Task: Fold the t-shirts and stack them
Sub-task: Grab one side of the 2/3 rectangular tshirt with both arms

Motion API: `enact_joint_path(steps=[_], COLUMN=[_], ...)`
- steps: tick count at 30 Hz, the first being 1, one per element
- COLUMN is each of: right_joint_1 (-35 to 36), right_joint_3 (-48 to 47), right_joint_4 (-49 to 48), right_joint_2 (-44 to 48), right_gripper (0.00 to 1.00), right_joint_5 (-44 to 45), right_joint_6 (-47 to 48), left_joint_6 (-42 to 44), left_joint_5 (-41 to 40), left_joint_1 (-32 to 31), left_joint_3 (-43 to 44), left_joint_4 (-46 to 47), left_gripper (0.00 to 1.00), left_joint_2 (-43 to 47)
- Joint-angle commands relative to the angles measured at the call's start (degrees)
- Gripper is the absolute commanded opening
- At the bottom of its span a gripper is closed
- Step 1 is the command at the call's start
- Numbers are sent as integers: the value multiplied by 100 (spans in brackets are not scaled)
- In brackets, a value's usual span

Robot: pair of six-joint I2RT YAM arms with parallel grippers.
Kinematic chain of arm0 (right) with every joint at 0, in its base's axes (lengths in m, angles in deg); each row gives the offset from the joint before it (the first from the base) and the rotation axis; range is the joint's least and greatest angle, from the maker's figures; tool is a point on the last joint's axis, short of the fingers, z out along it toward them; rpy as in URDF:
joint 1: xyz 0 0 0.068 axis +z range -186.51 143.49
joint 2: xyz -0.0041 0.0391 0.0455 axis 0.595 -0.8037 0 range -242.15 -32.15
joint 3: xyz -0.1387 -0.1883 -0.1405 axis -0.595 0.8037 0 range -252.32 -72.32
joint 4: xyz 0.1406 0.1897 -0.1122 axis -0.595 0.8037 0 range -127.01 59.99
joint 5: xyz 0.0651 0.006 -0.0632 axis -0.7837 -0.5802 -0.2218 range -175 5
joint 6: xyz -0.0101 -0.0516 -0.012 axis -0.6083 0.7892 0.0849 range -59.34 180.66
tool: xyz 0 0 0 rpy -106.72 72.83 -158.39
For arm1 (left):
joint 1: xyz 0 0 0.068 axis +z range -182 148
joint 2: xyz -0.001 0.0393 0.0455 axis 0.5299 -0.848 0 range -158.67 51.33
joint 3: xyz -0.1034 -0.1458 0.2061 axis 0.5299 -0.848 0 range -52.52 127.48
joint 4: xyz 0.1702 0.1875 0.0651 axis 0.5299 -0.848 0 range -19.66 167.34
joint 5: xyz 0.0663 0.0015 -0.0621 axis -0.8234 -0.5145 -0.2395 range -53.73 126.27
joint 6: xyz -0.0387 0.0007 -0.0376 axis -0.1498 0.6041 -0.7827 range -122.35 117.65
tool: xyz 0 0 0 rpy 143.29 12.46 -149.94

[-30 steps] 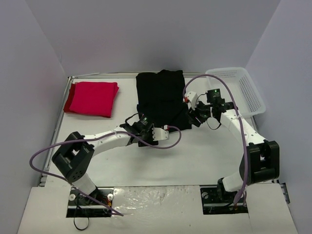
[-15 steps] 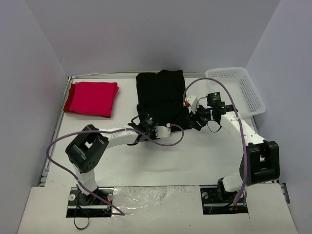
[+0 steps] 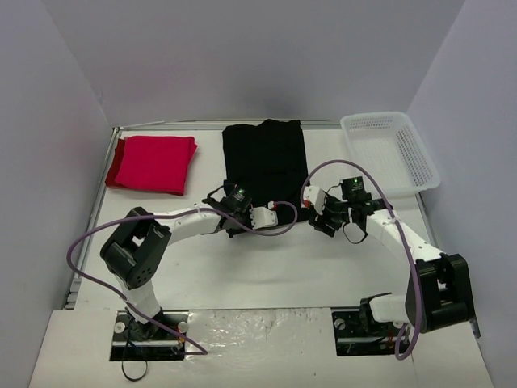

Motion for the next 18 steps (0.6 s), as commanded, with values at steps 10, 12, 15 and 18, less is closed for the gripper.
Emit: enact_joint_path(steps=[10,12,15,18], right_joint_1=[570,570,588,632], right_joint_3=[-94,-208,-305,-446], right_joint_4=[-673,-682,-673,-682], right_joint_2=[-1011,-1230,-1555,-1819], right_gripper=[53,52,51,49], right_joint_5=[695,783,809,897], right_joint_6=[188,197,206,188], left_joint_6=[-168,-169,-169,-169], left_joint_5=[713,722,740,810], left_joint_1=[138,155,190,234], left_joint_3=[62,35,35,44], left_joint_4=[-512,-485,-494,-512], left_gripper=[2,2,2,2], left_joint_2=[343,361,361,379])
